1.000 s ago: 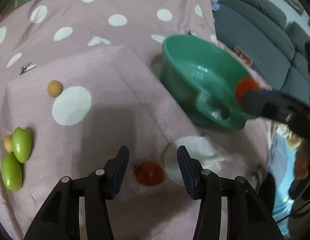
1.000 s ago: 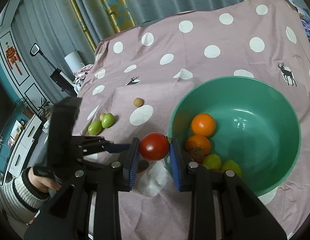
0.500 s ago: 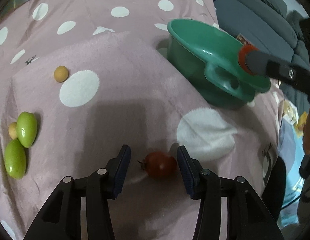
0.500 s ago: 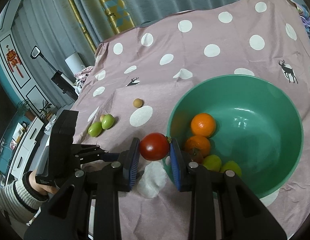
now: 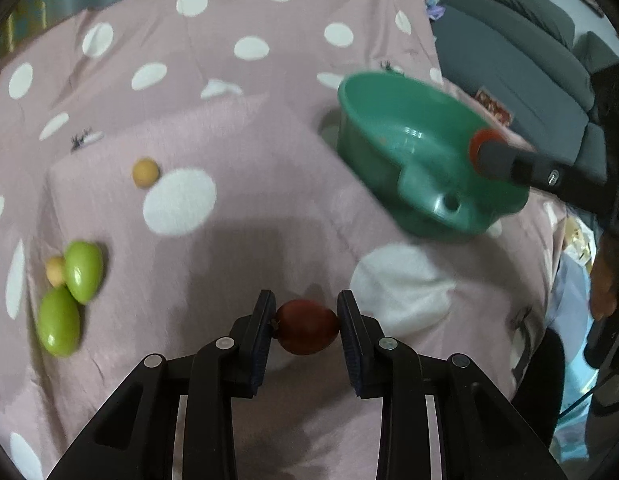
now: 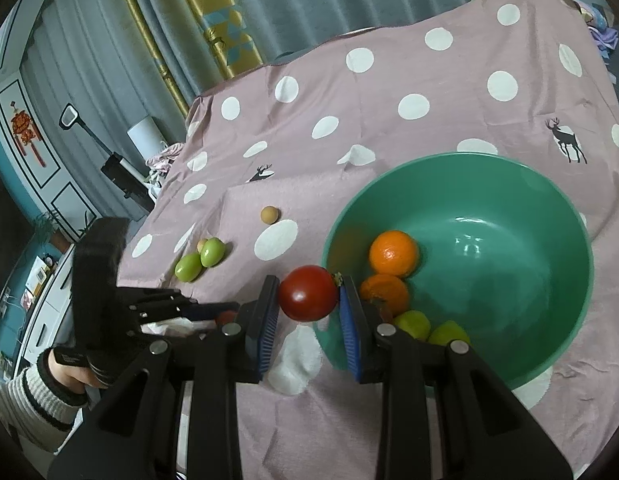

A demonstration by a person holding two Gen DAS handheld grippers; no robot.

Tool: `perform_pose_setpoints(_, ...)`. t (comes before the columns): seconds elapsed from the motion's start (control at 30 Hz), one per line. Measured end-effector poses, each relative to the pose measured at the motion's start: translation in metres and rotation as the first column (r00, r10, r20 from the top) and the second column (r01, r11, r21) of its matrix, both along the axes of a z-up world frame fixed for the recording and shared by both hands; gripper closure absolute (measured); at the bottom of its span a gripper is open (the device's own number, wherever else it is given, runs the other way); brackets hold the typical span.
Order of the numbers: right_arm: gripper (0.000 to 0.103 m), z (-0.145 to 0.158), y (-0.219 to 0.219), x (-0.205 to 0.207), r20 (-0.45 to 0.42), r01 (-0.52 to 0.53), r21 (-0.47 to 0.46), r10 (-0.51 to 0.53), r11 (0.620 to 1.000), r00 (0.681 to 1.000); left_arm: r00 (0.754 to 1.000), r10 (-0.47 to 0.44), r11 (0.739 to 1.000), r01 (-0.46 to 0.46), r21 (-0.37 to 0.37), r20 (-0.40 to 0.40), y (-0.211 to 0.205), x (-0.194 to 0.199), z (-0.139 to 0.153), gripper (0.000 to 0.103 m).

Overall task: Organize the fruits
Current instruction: 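Lift both red tomatoes and carry them toward the green bowl, then lower both tomatoes into the green bowl and open both tools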

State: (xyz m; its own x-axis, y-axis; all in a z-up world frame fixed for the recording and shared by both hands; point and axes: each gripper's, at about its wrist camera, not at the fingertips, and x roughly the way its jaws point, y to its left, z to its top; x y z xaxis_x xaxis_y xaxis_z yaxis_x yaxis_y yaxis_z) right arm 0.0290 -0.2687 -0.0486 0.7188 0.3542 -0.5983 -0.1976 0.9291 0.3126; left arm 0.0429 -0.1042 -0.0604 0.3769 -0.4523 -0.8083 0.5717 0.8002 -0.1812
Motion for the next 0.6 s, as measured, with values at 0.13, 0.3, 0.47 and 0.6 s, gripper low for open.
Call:
perform_pose_setpoints(0.13, 0.073, 0.001, -0.008, -0.003, 0.011, 0.017, 0.006, -0.017, 1.0, 1.0, 0.999, -0.009, 1.0, 0.009, -0.022, 0.038, -0.008, 0.005, 0.019, 0.071)
perform_pose_setpoints(0.3, 0.073, 0.005, -0.022, -0.006, 0.028, 0.046, 0.013, -0.047, 0.999, 0.999, 0.996, -0.027, 0.999, 0.03, -0.045, 0.08, -0.023, 0.013, 0.039, 0.071)
perform_pose_setpoints(0.47, 0.073, 0.007, -0.038, -0.009, 0.042, 0.081, 0.021, -0.082, 0.996, 0.996, 0.991, -0.061, 0.995, 0.069, -0.065, 0.122, -0.045, 0.017, 0.056, 0.071)
perform_pose_setpoints(0.6, 0.073, 0.006, -0.048, -0.011, 0.042, 0.102, 0.023, -0.103, 0.994, 0.994, 0.984, -0.093, 0.992, 0.105, -0.075, 0.149, -0.065, 0.021, 0.065, 0.071)
